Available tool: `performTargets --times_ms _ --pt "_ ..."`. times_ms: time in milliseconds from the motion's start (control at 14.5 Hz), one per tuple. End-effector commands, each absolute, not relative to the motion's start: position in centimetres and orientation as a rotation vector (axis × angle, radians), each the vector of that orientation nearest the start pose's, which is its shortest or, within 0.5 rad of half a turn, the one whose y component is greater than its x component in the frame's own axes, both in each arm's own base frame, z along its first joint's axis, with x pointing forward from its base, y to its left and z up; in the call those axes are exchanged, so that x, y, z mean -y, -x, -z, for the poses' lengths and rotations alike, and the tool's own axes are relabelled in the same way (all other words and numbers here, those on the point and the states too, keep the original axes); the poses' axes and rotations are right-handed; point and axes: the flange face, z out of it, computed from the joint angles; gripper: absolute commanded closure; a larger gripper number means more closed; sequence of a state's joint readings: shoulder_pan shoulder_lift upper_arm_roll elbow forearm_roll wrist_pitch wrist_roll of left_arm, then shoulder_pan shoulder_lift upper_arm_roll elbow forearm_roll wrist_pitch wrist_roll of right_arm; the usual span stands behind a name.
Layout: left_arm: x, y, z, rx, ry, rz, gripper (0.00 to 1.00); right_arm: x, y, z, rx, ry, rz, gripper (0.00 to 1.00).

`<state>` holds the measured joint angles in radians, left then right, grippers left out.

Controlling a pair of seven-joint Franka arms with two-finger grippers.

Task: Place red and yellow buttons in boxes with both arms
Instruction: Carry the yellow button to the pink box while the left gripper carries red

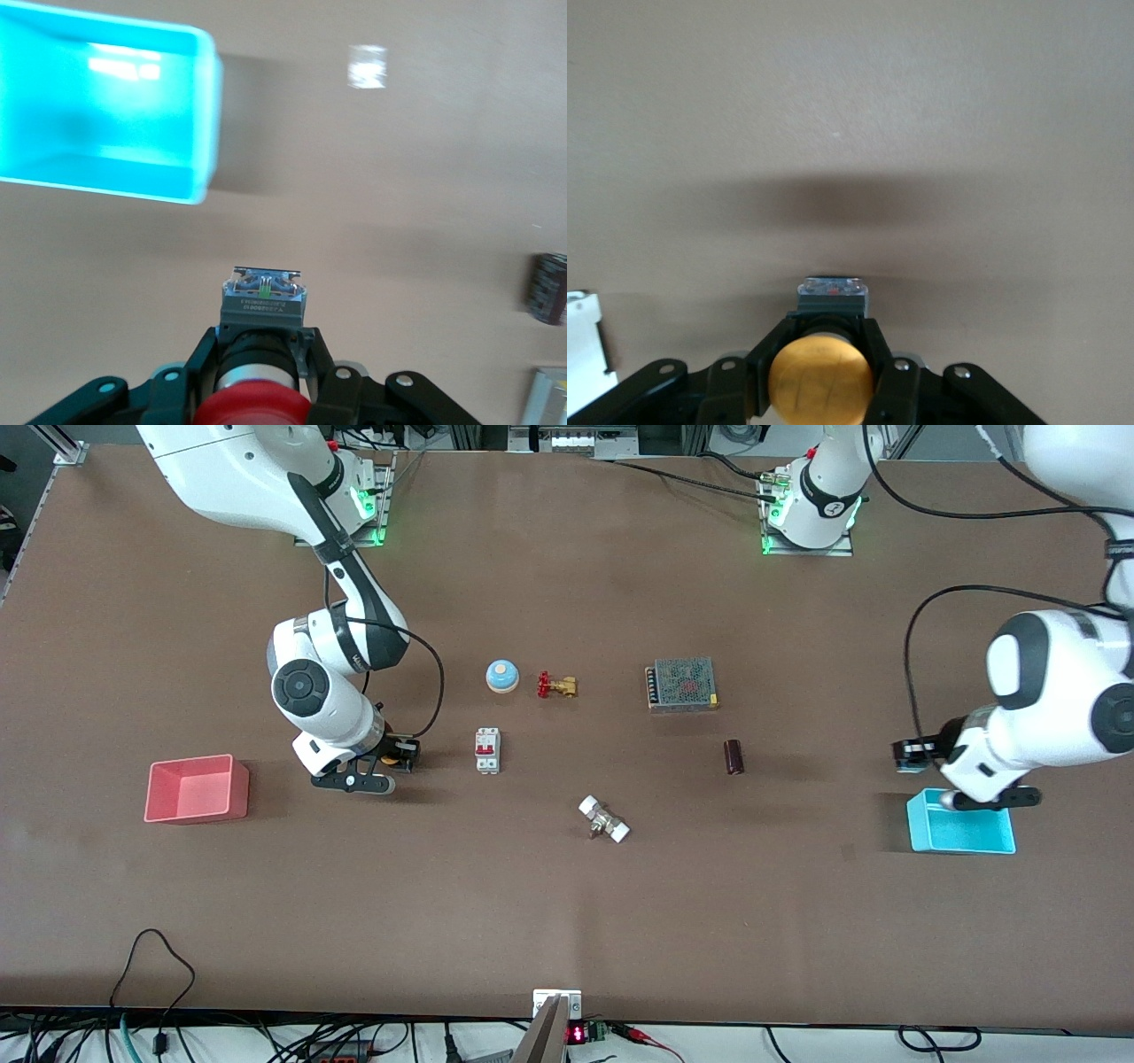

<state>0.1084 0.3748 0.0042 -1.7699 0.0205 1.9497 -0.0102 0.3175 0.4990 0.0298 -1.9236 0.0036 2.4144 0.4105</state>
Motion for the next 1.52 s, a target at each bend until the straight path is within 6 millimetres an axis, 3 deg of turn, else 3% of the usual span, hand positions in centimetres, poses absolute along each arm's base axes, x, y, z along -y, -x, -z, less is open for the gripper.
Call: performTargets --times_ms 0,138,276,414,552,690,828,1034,1241,1448 --pt "-9.8 -64.6 -34.2 0.112 3.069 -0.293 0.74 -18.2 -60.4 -29.2 -0.014 3.133 0.004 0.95" --pt "-12.1 -65.7 -34.3 0.154 3.067 -0.351 0.74 -12.1 -61.3 -33.6 0.125 3.134 -0.011 0.95" --pt "-13.7 -66.6 -33.6 0.091 3.082 -0.343 0.74 -5.6 -61.3 -37.0 0.236 3.136 -0.026 0.95" --pt "-14.6 -67.3 -33.1 0.078 3.085 -0.33 0.75 1.2 -61.4 -38.8 0.33 3.141 -0.014 0.95" --pt "-14.9 -68.1 -32.0 0.071 3.086 -0.326 0.75 6.2 -61.9 -38.9 0.369 3.154 0.002 0.95" --pt "-16.4 -69.0 -30.1 0.071 3.089 -0.268 0.75 8.9 -62.5 -36.7 0.356 3.173 -0.044 0.95" --pt "-17.0 -69.6 -29.7 0.023 3.097 -0.229 0.75 11.2 -63.4 -34.6 0.312 3.185 -0.069 0.95" --pt "-17.6 -70.5 -29.5 0.014 3.099 -0.203 0.75 12.5 -64.3 -30.9 0.299 3.204 -0.027 0.95" --pt "-17.9 -70.5 -27.2 0.003 3.108 -0.227 0.75 12.6 -64.9 -28.0 0.294 3.211 0.006 0.95" --pt "-18.2 -70.3 -25.0 0.006 3.148 -0.257 0.76 12.5 -65.0 -26.8 0.278 3.205 0.014 0.94"
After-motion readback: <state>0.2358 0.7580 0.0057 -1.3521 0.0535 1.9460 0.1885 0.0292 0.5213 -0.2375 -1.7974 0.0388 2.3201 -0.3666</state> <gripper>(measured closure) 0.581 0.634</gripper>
